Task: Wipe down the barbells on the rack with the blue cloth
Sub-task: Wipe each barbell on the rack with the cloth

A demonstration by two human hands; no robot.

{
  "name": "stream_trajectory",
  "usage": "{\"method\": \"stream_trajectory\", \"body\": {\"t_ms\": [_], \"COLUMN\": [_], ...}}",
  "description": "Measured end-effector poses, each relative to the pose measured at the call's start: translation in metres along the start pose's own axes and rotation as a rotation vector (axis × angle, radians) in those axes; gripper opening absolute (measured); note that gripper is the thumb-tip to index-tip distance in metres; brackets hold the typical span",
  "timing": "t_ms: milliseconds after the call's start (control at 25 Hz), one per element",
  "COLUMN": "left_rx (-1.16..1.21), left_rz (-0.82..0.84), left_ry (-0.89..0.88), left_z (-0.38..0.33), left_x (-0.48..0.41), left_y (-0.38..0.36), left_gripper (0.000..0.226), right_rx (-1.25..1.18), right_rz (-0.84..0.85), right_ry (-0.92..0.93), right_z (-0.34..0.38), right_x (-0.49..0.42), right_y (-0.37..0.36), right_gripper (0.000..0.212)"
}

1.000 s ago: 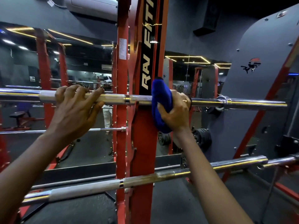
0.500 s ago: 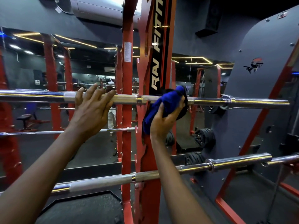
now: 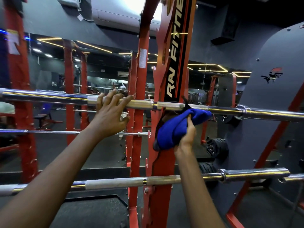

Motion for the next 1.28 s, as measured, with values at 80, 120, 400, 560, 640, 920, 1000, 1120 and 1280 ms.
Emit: {"method": "stream_trajectory", "body": {"t_ms": [80,120,400,560,640,920,1000,1120,1280], "left_rx": [-0.028,-0.066,-0.218,-0.209,-0.179,-0.154,-0.116,-0.076,-0.099], "left_rz": [0.023,0.023,0.026,0.045,0.038,-0.023,-0.014,-0.005,-0.045], "left_ry": [-0.031,-0.041,0.084,0.154,0.158,0.19,0.179,0.148,0.144], "left_z": [0.002,0.007,0.087,0.109,0.116,0.118,0.118,0.121,0.121], "left_x": [0.004,0.005,0.035,0.047,0.05,0.049,0.048,0.05,0.049], "left_y": [0.009,0.013,0.022,0.02,0.021,0.018,0.018,0.021,0.024], "left_gripper": [0.077,0.075,0.064,0.064,0.063,0.053,0.053,0.052,0.05], "right_rx": [0.193,0.326,1.105,1.405,1.357,1.386,1.357,1.251,1.127], "right_rz": [0.059,0.122,0.58,0.486,0.623,0.51,0.529,0.765,0.664], "right_ry": [0.199,0.336,0.856,0.91,0.989,0.908,0.957,0.962,0.91], "right_z": [0.029,0.042,0.004,-0.05,-0.061,-0.042,-0.058,-0.068,-0.046], "right_x": [0.026,0.043,0.075,0.057,0.067,0.04,0.061,0.066,0.039], "right_y": [-0.004,-0.016,-0.143,-0.157,-0.166,-0.143,-0.157,-0.16,-0.138], "right_gripper": [0.022,0.014,0.06,0.048,0.046,0.045,0.048,0.048,0.032]}}
Point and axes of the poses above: each hand's wrist, its own x-axis away from the middle knuckle, its own y-axis out of the back of the hand, z = x × y, the point moved 8 cm from there along -x, towards the middle knuckle, and after that the axes turned 12 degrees about -x, right-handed, at the moved point
